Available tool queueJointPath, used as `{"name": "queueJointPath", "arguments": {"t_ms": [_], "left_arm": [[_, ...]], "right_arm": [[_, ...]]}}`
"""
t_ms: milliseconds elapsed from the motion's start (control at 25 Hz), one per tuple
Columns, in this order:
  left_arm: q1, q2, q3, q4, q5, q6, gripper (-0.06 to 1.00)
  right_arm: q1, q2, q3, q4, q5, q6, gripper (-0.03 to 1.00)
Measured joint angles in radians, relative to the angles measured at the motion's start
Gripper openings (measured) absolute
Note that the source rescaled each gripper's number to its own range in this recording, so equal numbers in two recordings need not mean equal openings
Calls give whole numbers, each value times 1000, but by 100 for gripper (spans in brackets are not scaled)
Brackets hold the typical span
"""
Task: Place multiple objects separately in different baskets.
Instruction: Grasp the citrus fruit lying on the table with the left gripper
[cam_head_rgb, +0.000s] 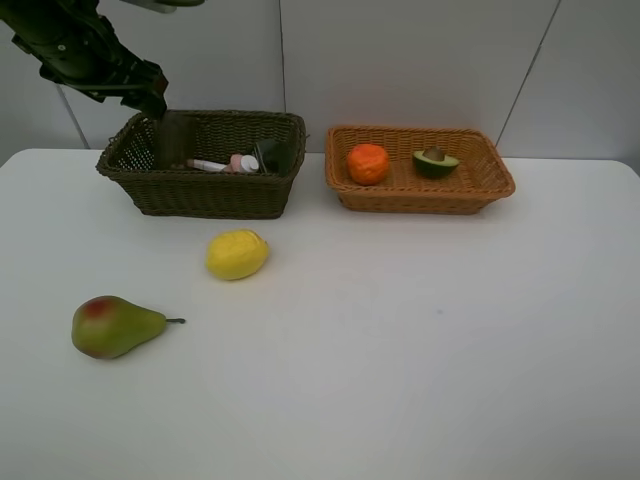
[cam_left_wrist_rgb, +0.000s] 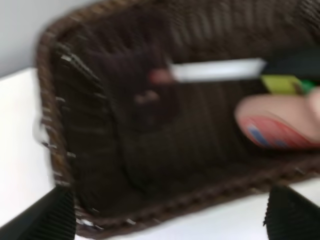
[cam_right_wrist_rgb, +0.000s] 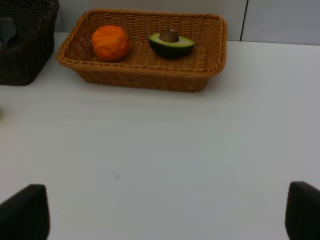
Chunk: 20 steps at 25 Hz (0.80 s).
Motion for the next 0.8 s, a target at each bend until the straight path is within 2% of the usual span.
{"name": "queueJointPath", "arguments": {"t_ms": [200, 480, 640, 800], "left_arm": [[-96, 0, 0, -5, 84, 38, 100], [-223, 0, 0, -5, 167, 195, 100], [-267, 20, 0, -6, 198, 243, 100], [-278, 54, 0, -9, 216, 257, 100]], "right_arm": [[0, 0, 0, 0, 0, 0, 100], [0, 0, 0, 0, 0, 0, 100], [0, 0, 0, 0, 0, 0, 100], [0, 0, 0, 0, 0, 0, 100]]}}
